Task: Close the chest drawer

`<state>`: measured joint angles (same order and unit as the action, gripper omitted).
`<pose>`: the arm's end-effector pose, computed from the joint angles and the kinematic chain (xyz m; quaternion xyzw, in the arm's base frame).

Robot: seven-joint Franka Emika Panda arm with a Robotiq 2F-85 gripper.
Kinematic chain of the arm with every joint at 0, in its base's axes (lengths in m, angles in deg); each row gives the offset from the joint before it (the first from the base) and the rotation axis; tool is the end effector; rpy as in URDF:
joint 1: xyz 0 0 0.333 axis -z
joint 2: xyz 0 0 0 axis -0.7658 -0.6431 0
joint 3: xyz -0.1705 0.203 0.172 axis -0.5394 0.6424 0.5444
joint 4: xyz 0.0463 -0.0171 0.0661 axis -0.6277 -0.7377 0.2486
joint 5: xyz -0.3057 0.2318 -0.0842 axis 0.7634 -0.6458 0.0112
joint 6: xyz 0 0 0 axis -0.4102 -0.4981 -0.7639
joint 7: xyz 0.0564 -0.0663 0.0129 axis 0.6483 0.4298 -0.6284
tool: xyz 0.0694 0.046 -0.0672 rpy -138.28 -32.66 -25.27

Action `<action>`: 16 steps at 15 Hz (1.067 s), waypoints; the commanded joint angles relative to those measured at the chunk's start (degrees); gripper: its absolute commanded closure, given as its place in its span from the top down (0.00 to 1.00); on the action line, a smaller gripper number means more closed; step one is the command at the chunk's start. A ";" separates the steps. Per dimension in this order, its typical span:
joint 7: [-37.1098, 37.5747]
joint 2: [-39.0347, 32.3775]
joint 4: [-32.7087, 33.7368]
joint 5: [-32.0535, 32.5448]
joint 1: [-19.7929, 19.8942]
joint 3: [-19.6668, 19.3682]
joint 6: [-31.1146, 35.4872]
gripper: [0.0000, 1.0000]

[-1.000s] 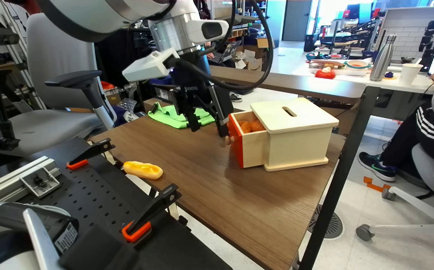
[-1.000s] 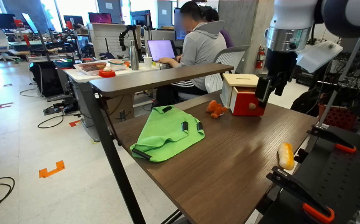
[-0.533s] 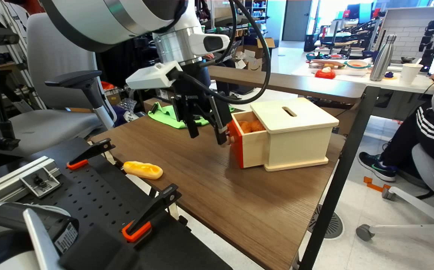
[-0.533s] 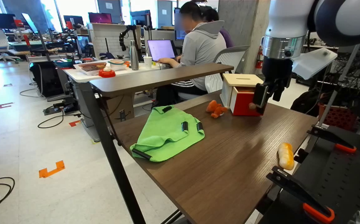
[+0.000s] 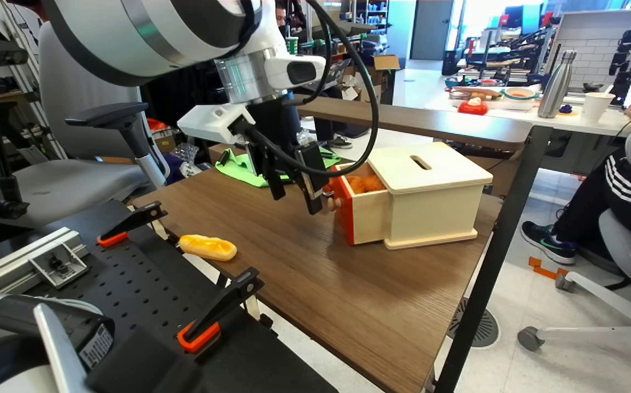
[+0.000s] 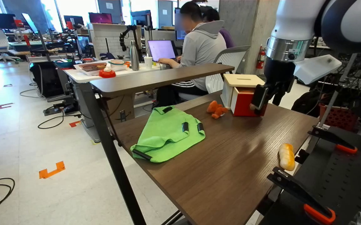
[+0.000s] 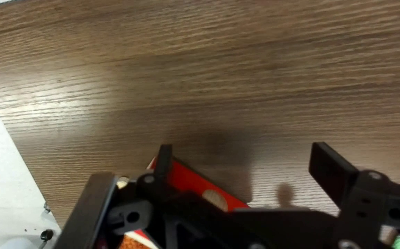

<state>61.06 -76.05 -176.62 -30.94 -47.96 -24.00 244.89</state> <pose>0.4741 -0.0422 0.1691 0.9934 -0.0362 0.0638 0.0884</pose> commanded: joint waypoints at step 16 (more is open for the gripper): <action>-16.18 -4.14 4.03 -45.90 17.11 21.53 6.70 1.00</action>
<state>47.90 -79.59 -175.24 -72.00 -30.69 -2.12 253.85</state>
